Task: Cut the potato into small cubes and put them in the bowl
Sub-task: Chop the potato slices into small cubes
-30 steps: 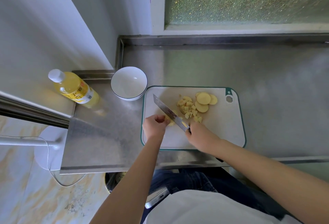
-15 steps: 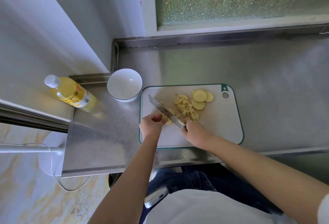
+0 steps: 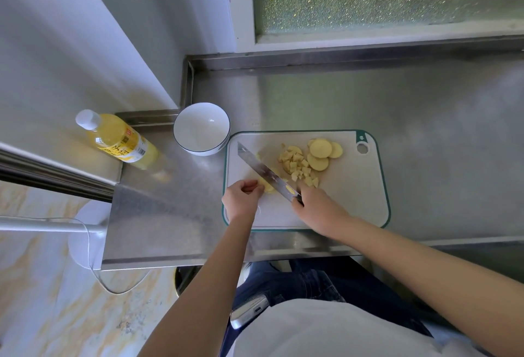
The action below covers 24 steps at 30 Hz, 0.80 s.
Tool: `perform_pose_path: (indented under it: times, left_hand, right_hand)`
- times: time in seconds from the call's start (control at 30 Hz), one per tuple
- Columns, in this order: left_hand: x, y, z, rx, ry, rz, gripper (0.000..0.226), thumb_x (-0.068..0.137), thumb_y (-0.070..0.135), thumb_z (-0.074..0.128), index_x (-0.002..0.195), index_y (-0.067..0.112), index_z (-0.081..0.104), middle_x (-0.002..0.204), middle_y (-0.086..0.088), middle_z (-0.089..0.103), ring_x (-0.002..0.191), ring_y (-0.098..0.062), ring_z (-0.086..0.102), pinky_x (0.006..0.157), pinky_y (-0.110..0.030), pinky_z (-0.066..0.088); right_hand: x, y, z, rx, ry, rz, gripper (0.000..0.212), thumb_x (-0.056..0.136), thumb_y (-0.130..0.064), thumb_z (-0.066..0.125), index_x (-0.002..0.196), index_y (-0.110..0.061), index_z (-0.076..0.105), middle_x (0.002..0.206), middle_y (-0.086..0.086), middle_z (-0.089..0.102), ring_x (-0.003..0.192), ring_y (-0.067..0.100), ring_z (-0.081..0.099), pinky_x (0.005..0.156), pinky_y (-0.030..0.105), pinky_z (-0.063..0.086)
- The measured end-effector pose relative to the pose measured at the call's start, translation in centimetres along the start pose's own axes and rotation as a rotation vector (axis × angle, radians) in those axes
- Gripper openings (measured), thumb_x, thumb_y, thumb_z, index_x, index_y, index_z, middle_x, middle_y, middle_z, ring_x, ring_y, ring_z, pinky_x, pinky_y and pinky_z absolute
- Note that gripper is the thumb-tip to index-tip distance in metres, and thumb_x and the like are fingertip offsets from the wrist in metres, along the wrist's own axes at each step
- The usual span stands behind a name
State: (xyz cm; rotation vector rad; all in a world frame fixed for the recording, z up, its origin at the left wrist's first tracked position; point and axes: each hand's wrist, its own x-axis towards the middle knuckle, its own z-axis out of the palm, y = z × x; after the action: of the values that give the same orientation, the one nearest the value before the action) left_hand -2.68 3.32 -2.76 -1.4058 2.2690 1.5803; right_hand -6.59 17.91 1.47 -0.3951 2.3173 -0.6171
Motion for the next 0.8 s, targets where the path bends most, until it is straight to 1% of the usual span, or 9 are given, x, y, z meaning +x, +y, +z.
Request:
perform_pose_path:
  times: [0.07, 0.2, 0.3, 0.37, 0.5, 0.6, 0.7, 0.8]
  left_hand:
    - [-0.02, 0.15, 0.13, -0.004, -0.001, -0.019, 0.016, 0.078, 0.012, 0.072, 0.094, 0.010, 0.072, 0.081, 0.001, 0.067, 0.075, -0.012, 0.060, 0.072, -0.017, 0.043]
    - [0.13, 0.29, 0.17, -0.021, 0.005, -0.056, 0.016, 0.078, 0.013, 0.073, 0.094, 0.010, 0.073, 0.081, 0.000, 0.068, 0.076, -0.013, 0.061, 0.074, -0.019, 0.046]
    - [0.28, 0.30, 0.24, -0.028, 0.004, -0.078, 0.017, 0.078, 0.014, 0.073, 0.094, 0.011, 0.073, 0.083, -0.001, 0.069, 0.078, -0.016, 0.063, 0.076, -0.021, 0.047]
    - [0.32, 0.30, 0.29, -0.031, 0.003, -0.083, 0.017, 0.078, 0.014, 0.073, 0.095, 0.011, 0.073, 0.085, -0.002, 0.070, 0.077, -0.015, 0.062, 0.076, -0.021, 0.047]
    - [0.46, 0.19, 0.34, -0.034, 0.001, -0.093, 0.017, 0.077, 0.015, 0.073, 0.094, 0.012, 0.074, 0.090, -0.004, 0.072, 0.079, -0.015, 0.062, 0.077, -0.021, 0.047]
    - [0.58, 0.18, 0.29, -0.029, -0.012, -0.092, 0.018, 0.077, 0.014, 0.074, 0.095, 0.011, 0.073, 0.091, -0.005, 0.072, 0.078, -0.014, 0.062, 0.075, -0.020, 0.046]
    - [0.74, 0.21, 0.29, -0.022, -0.021, -0.088, 0.019, 0.077, 0.012, 0.074, 0.096, 0.009, 0.073, 0.091, -0.004, 0.072, 0.079, -0.014, 0.061, 0.075, -0.020, 0.045]
    - [0.84, 0.27, 0.25, -0.021, -0.024, -0.091, 0.019, 0.077, 0.012, 0.074, 0.095, 0.008, 0.073, 0.090, -0.004, 0.072, 0.079, -0.015, 0.061, 0.076, -0.021, 0.046]
  right_hand:
    - [-0.02, 0.03, 0.23, -0.005, -0.006, 0.008, 0.012, 0.095, -0.016, 0.038, 0.084, -0.010, 0.037, 0.063, -0.001, 0.038, 0.063, 0.023, 0.040, 0.049, 0.028, 0.024]
    - [-0.01, 0.10, 0.37, 0.027, -0.016, 0.013, 0.014, 0.095, -0.015, 0.038, 0.083, -0.009, 0.039, 0.063, -0.001, 0.039, 0.056, 0.016, 0.038, 0.047, 0.025, 0.023]
    - [0.05, 0.13, 0.33, 0.006, -0.023, 0.015, 0.027, 0.095, -0.015, 0.038, 0.069, -0.017, 0.033, 0.063, -0.001, 0.038, 0.055, 0.014, 0.036, 0.047, 0.024, 0.023]
    - [0.15, 0.13, 0.36, -0.007, -0.027, 0.021, 0.033, 0.095, -0.015, 0.038, 0.064, -0.021, 0.028, 0.062, -0.001, 0.038, 0.056, 0.016, 0.036, 0.047, 0.024, 0.022]
    - [0.26, 0.00, 0.29, -0.023, -0.043, 0.049, 0.031, 0.094, -0.015, 0.037, 0.065, -0.018, 0.029, 0.061, 0.000, 0.038, 0.055, 0.017, 0.037, 0.047, 0.027, 0.022]
    - [0.37, -0.34, 0.19, -0.042, -0.082, 0.064, 0.034, 0.096, -0.015, 0.036, 0.063, -0.019, 0.028, 0.061, 0.001, 0.037, 0.054, 0.013, 0.035, 0.047, 0.026, 0.021]
    - [0.57, -0.64, -0.05, -0.043, -0.107, 0.072, 0.035, 0.097, -0.015, 0.036, 0.063, -0.018, 0.028, 0.062, 0.002, 0.038, 0.056, 0.015, 0.037, 0.047, 0.025, 0.022]
    - [0.81, -0.85, -0.18, -0.052, -0.115, 0.080, 0.036, 0.097, -0.015, 0.036, 0.062, -0.017, 0.028, 0.062, 0.001, 0.036, 0.053, 0.012, 0.033, 0.047, 0.025, 0.020]
